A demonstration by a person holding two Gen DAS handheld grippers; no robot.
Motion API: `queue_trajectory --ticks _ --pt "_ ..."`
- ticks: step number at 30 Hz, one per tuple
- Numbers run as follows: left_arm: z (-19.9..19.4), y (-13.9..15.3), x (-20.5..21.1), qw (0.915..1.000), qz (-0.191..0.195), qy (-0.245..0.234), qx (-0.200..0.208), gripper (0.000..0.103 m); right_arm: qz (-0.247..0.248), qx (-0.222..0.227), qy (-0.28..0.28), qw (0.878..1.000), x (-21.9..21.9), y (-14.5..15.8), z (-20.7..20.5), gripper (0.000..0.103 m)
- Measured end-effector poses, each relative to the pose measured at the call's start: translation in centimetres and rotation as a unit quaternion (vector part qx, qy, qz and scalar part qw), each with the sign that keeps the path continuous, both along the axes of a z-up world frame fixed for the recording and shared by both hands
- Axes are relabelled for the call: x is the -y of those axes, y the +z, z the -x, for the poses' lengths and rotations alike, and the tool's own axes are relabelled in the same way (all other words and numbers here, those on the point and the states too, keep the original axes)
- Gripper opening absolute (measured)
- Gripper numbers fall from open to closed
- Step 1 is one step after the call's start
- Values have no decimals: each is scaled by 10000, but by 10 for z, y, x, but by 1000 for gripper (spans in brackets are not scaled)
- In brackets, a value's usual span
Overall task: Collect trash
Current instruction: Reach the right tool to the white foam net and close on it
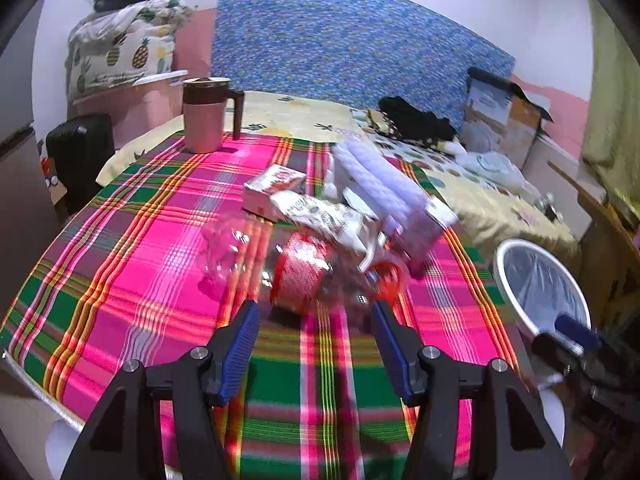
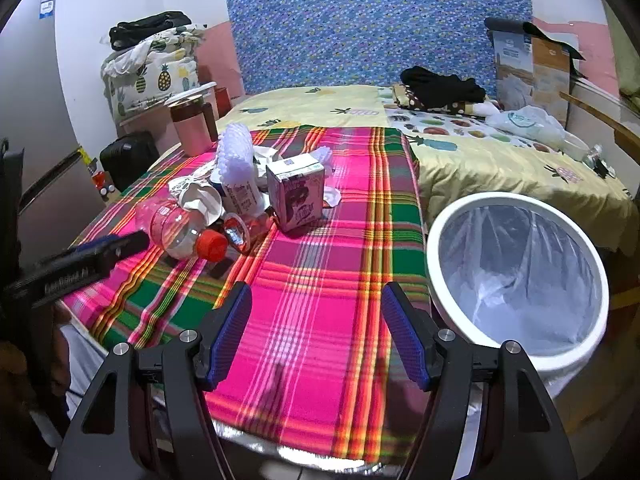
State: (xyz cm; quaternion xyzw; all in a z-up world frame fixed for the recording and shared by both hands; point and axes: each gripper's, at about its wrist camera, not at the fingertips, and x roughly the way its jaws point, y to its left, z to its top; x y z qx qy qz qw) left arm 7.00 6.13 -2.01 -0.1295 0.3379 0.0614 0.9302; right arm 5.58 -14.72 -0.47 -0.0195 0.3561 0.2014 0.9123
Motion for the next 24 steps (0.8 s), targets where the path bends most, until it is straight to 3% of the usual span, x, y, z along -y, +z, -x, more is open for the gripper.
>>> queue_trajectory --ticks 4,12,21,24 --pt "-19 1 -11 9996 141 223 43 63 8 9 48 10000 -4 1 -10 69" --pt "-40 -10 -36 9963 572 627 -101 64 -129 205 333 9992 -25 12 -36 69" --pt "-43 -19 -53 9937 900 658 -119 65 -291 355 879 9951 -68 19 -71 68" --pt "-41 -23 -57 9924 1055 621 -132 65 -319 122 1009 9943 -77 10 -85 62"
